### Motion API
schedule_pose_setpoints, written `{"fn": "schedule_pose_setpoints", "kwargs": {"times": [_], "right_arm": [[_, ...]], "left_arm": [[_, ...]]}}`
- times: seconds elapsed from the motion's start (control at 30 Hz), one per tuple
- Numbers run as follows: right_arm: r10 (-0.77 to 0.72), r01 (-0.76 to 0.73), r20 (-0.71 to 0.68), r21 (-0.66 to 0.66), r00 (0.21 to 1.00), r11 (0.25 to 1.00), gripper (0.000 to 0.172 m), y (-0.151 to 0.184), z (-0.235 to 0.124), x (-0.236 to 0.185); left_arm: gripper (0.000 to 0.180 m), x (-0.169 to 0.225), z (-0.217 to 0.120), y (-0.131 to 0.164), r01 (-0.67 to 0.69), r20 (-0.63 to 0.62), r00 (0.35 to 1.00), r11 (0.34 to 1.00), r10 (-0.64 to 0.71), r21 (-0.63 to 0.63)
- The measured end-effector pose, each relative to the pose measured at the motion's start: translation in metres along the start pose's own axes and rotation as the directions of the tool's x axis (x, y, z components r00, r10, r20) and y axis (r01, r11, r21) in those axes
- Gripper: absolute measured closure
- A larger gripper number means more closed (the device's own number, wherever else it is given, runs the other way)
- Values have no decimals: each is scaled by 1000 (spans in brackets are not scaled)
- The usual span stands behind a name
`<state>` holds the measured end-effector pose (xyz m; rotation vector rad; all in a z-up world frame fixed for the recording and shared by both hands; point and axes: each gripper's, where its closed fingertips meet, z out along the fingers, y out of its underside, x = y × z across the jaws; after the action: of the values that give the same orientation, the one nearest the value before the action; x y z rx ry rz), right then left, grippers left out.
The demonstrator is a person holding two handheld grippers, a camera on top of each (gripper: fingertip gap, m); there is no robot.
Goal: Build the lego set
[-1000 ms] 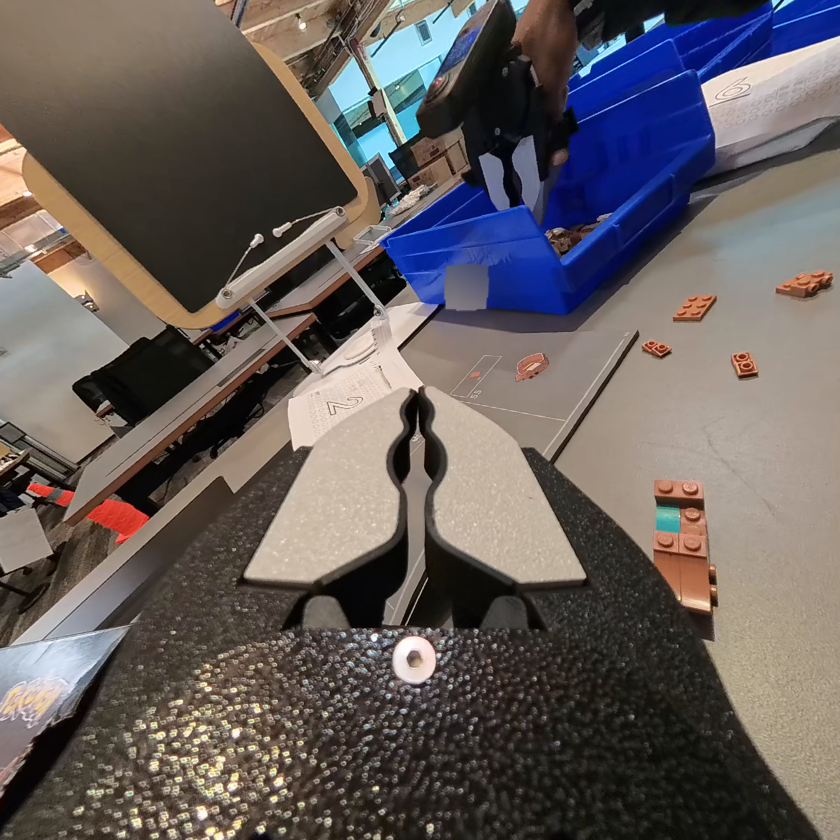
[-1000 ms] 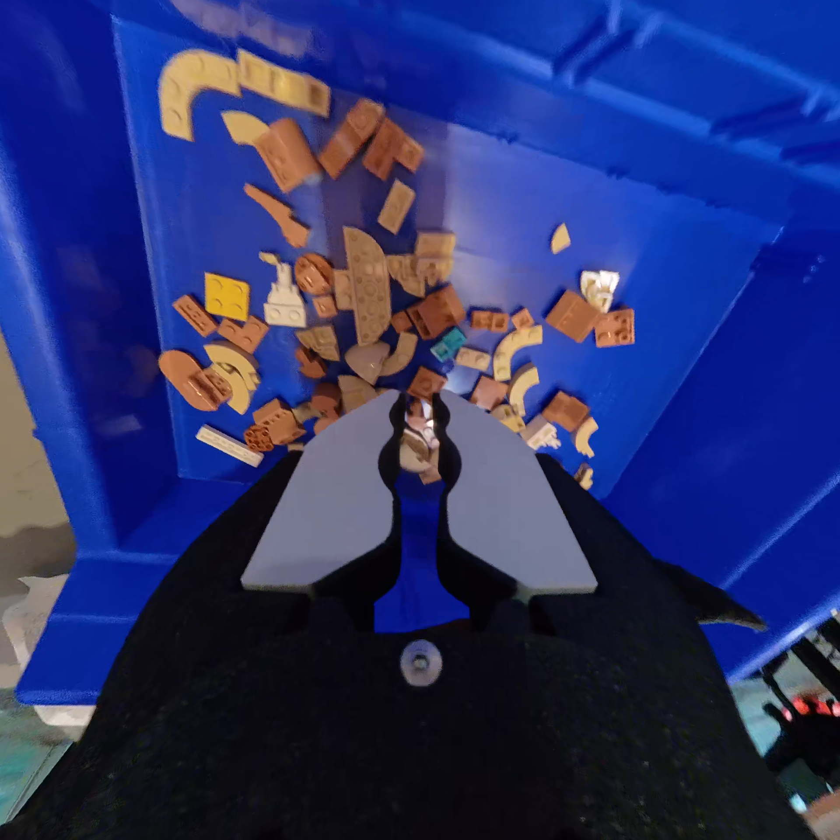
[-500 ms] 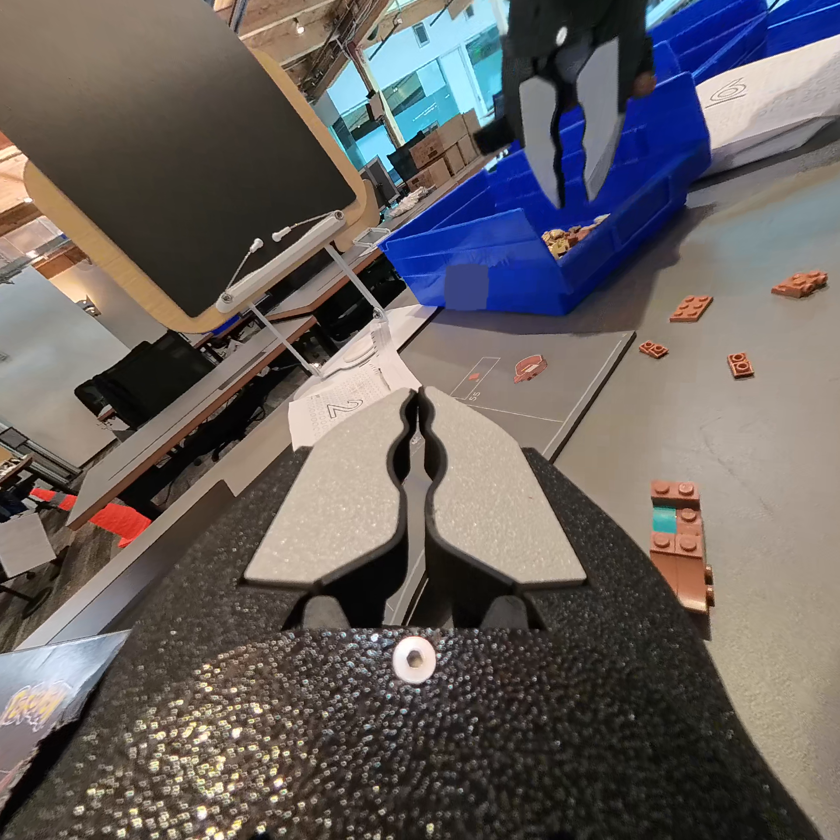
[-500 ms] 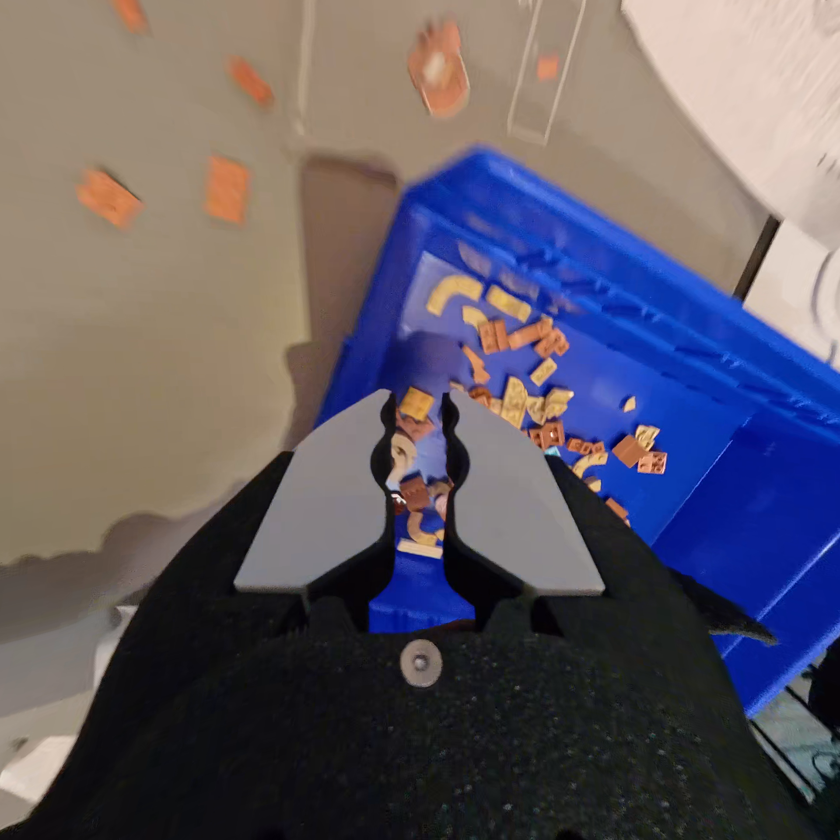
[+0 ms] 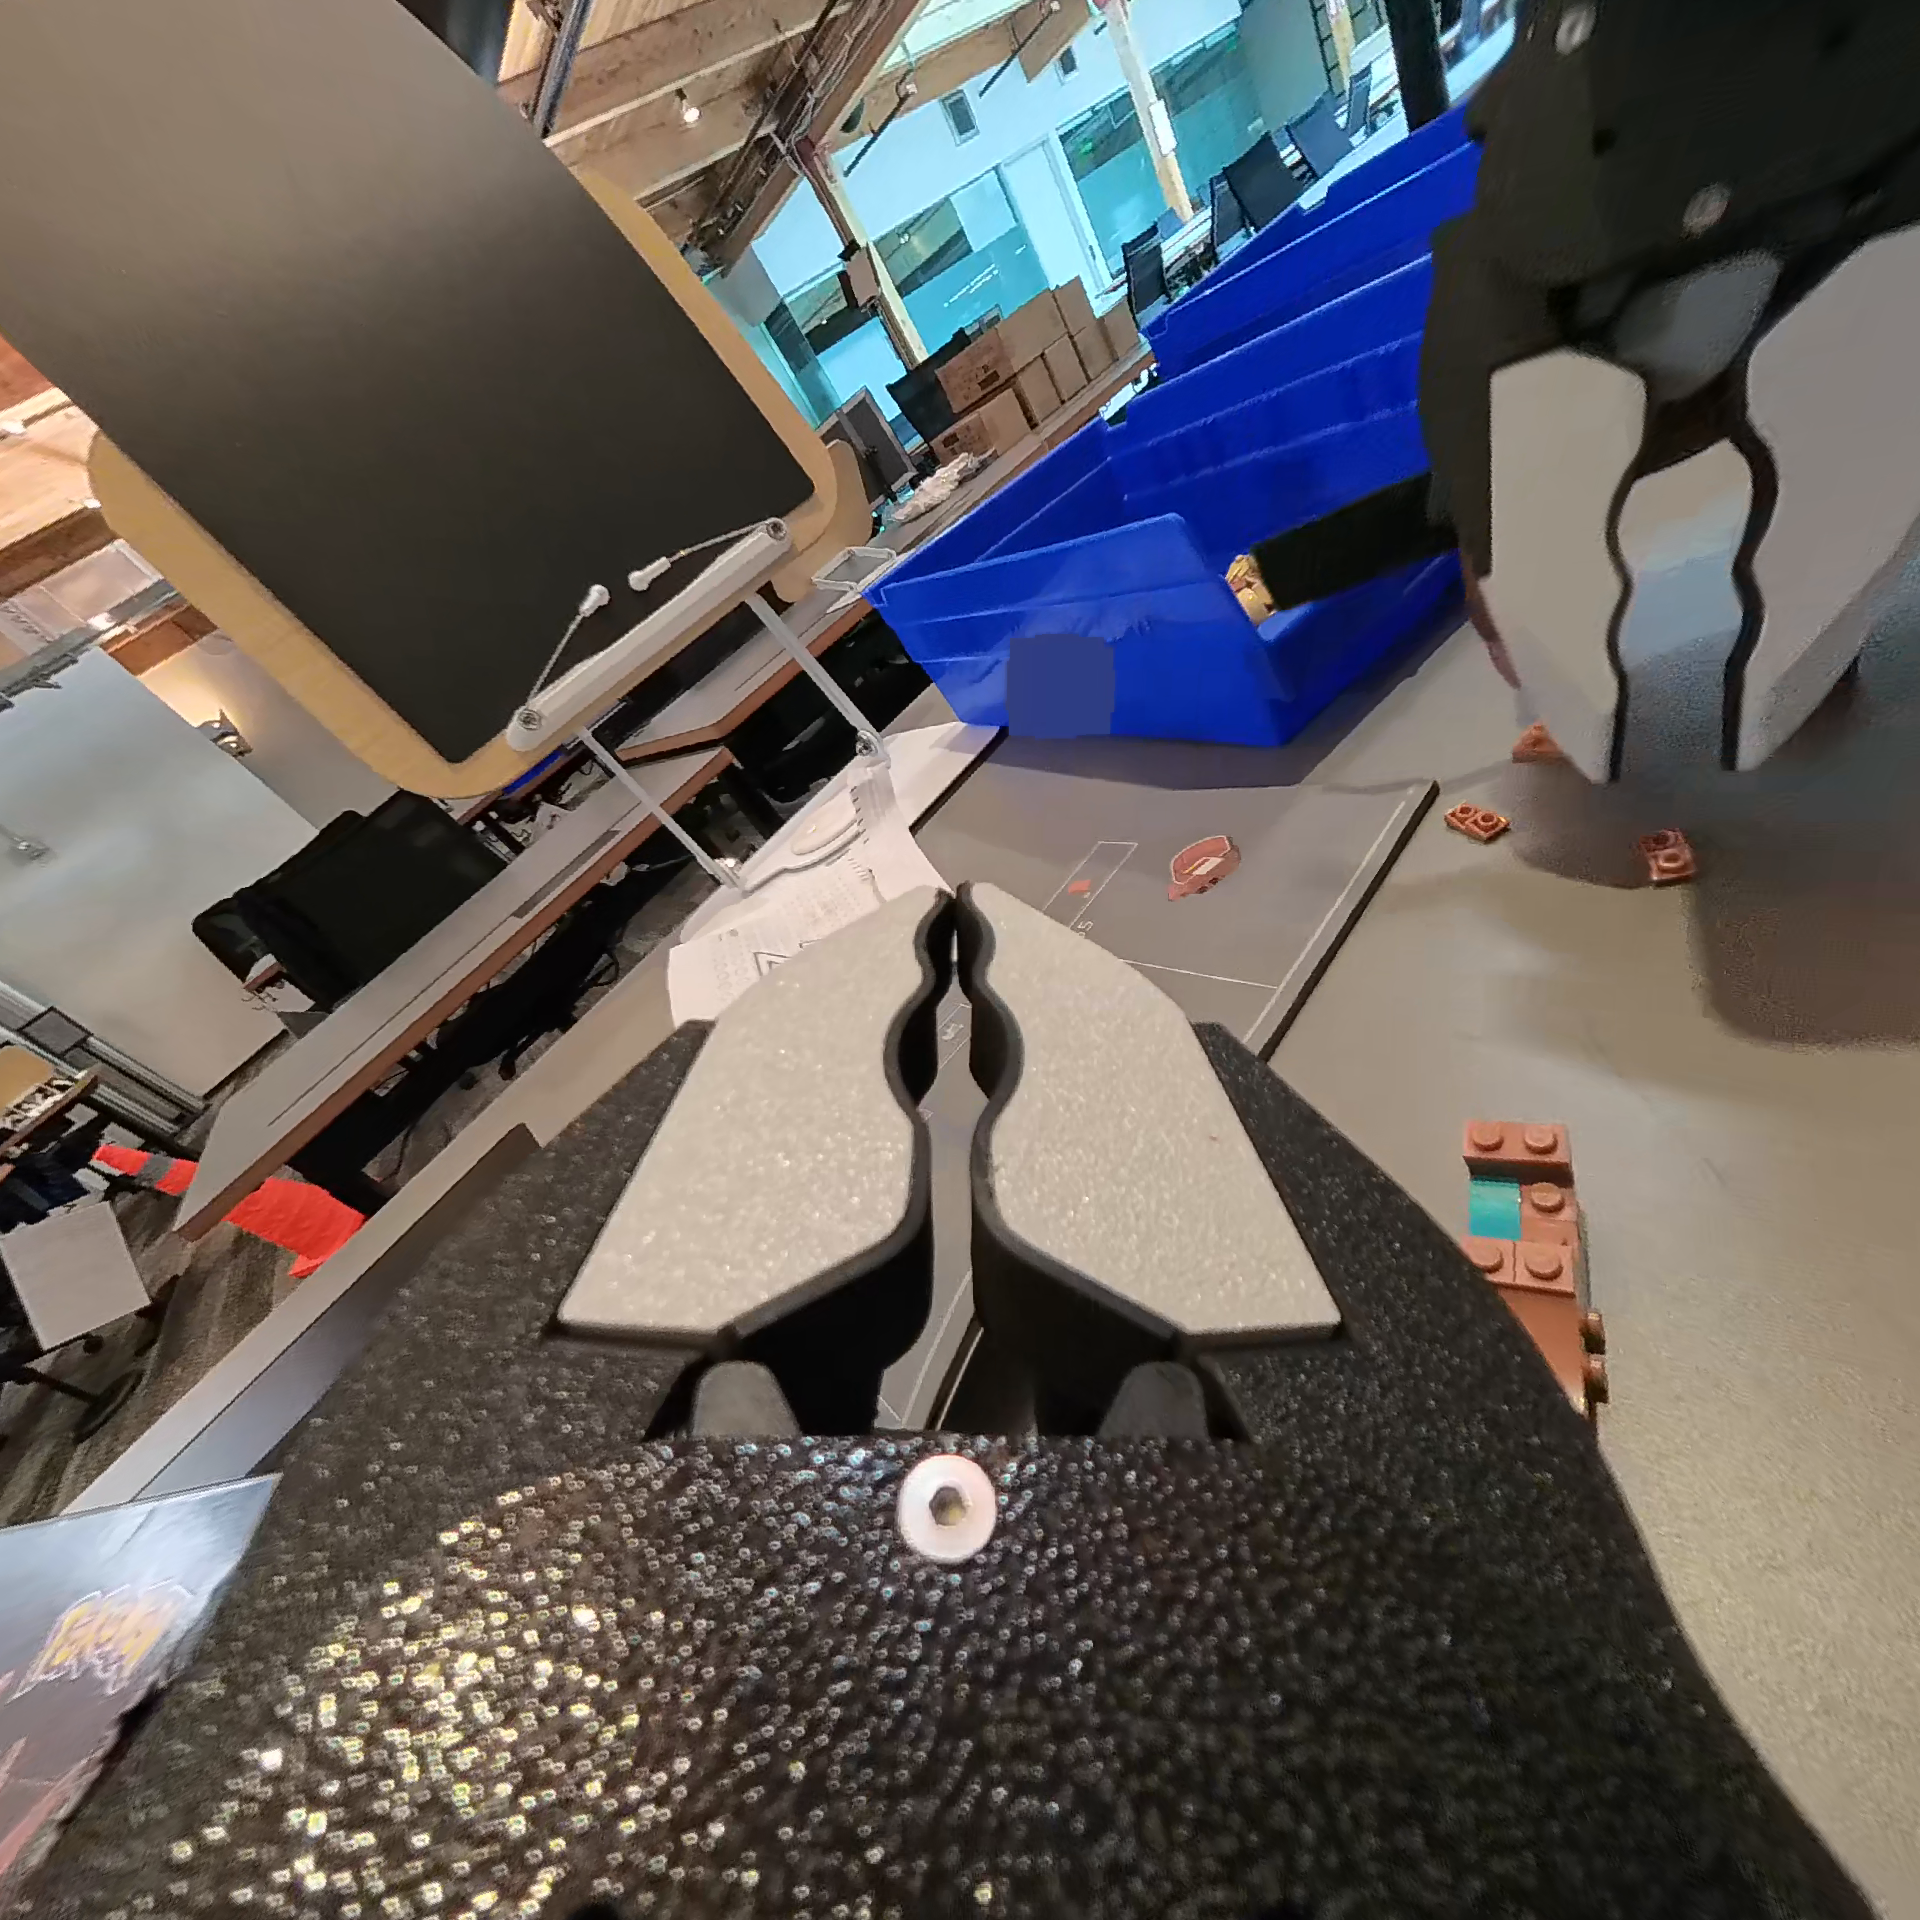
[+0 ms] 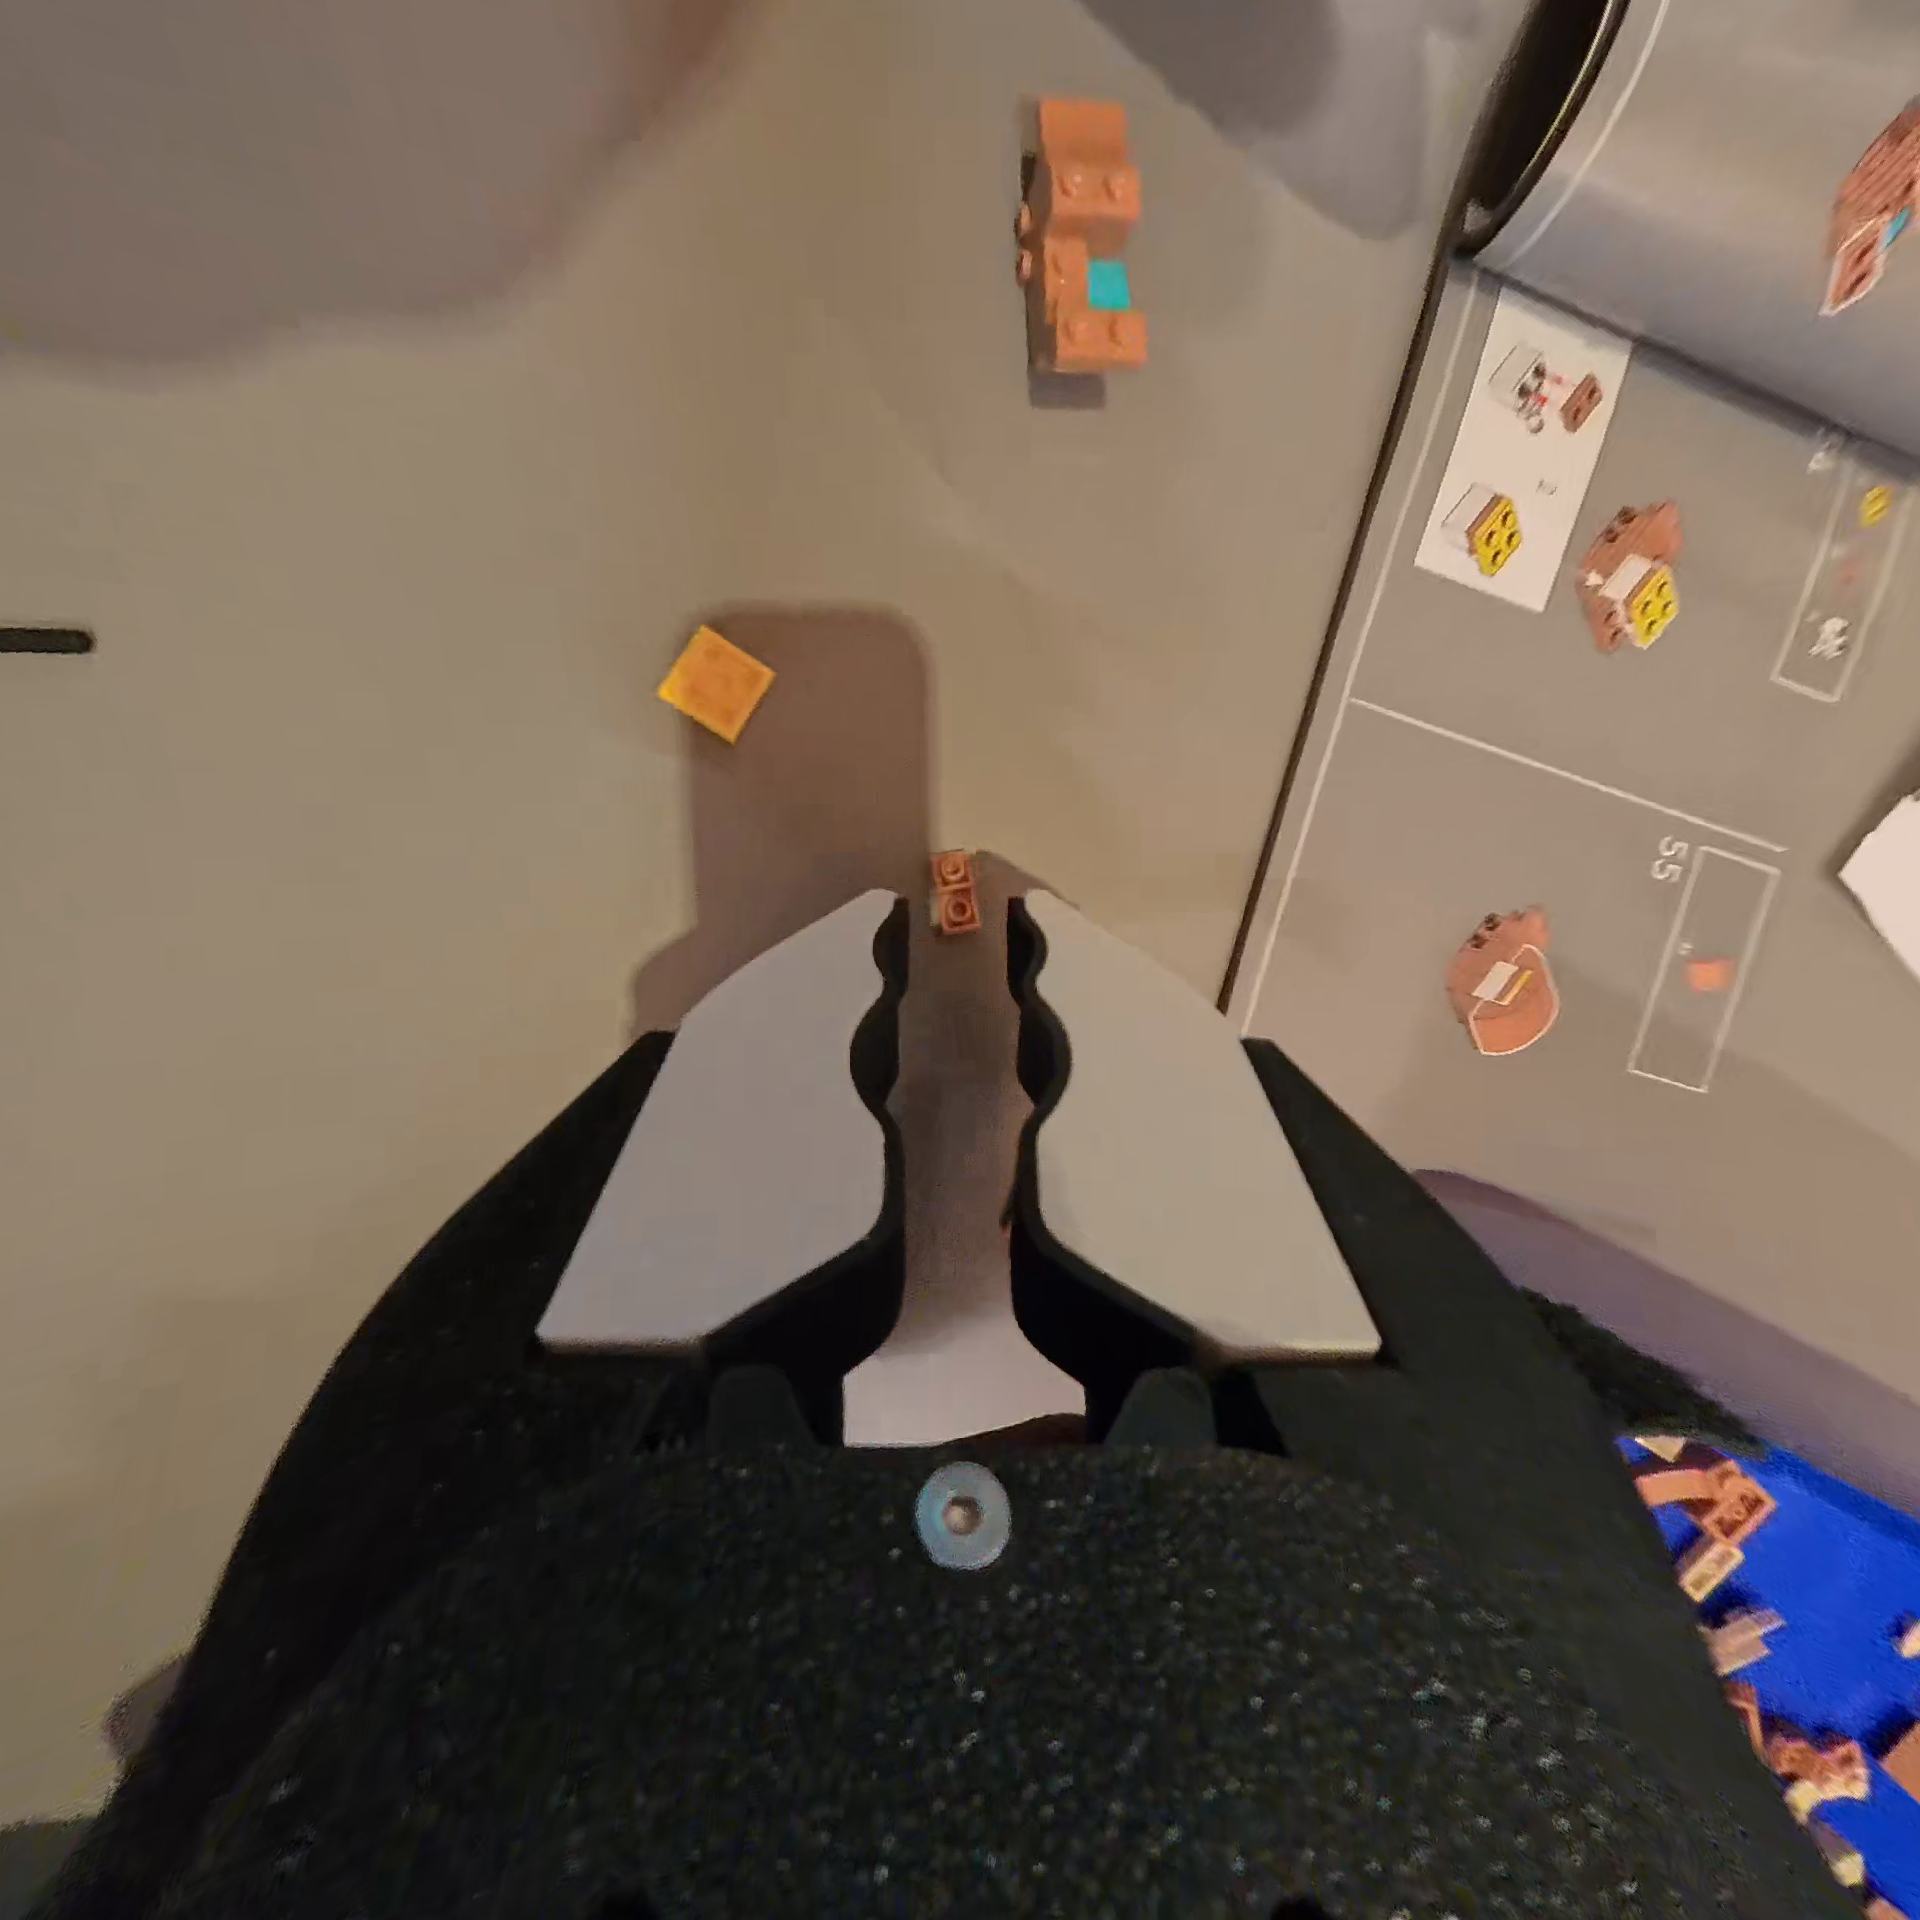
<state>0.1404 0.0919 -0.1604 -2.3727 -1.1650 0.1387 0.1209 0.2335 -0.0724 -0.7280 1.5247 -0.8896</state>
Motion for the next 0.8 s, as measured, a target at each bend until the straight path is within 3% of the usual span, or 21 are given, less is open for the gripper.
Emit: {"fn": "schedule_pose_setpoints", "kwargs": {"times": [0.2,0.47,0.8], "right_arm": [[28,-28,-14,-46,1000,999,154,10,8,4],[213,-211,-200,36,956,977,154,46,-38,33],[213,-214,-187,12,959,977,154,59,-56,14]], "left_arm": [[180,-1,-1,-4,-5,3,1000,1000,5,10],[180,-2,-2,-5,-17,9,1000,1000,17,9],[180,-4,-2,-1,-18,17,1000,1000,18,-1]]}}
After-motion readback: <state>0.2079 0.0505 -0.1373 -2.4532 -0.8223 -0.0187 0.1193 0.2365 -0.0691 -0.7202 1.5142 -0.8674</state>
